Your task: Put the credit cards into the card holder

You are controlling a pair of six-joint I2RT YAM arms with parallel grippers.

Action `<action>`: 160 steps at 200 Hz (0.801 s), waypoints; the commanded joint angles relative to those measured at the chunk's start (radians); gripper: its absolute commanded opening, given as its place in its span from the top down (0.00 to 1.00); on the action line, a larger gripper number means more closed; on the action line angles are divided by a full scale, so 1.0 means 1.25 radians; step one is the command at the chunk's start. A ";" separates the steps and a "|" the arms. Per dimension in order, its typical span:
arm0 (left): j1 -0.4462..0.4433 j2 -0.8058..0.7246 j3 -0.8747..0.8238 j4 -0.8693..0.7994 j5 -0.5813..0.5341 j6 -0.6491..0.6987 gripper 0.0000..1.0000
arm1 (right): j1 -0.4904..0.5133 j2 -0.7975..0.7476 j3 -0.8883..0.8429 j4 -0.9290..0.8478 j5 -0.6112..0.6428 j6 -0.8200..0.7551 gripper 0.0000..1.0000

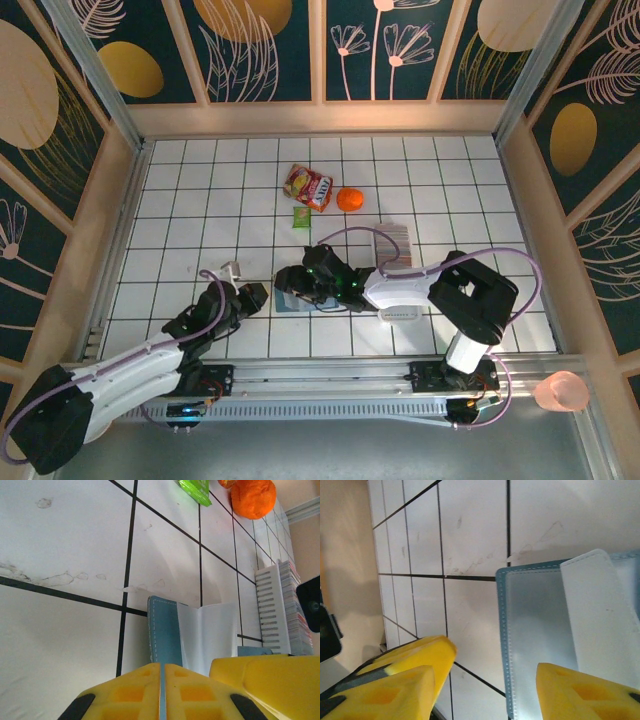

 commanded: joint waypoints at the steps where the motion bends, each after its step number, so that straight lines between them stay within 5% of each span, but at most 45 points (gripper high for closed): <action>1: -0.002 -0.034 -0.016 -0.039 -0.022 -0.022 0.90 | -0.003 -0.010 0.003 -0.053 0.044 -0.007 0.48; 78: -0.003 -0.031 0.031 -0.062 -0.005 -0.028 0.90 | 0.006 -0.057 0.014 -0.232 0.156 -0.068 0.63; 160: -0.002 0.048 0.136 -0.098 0.032 -0.004 0.92 | 0.018 -0.098 0.068 -0.415 0.272 -0.179 0.66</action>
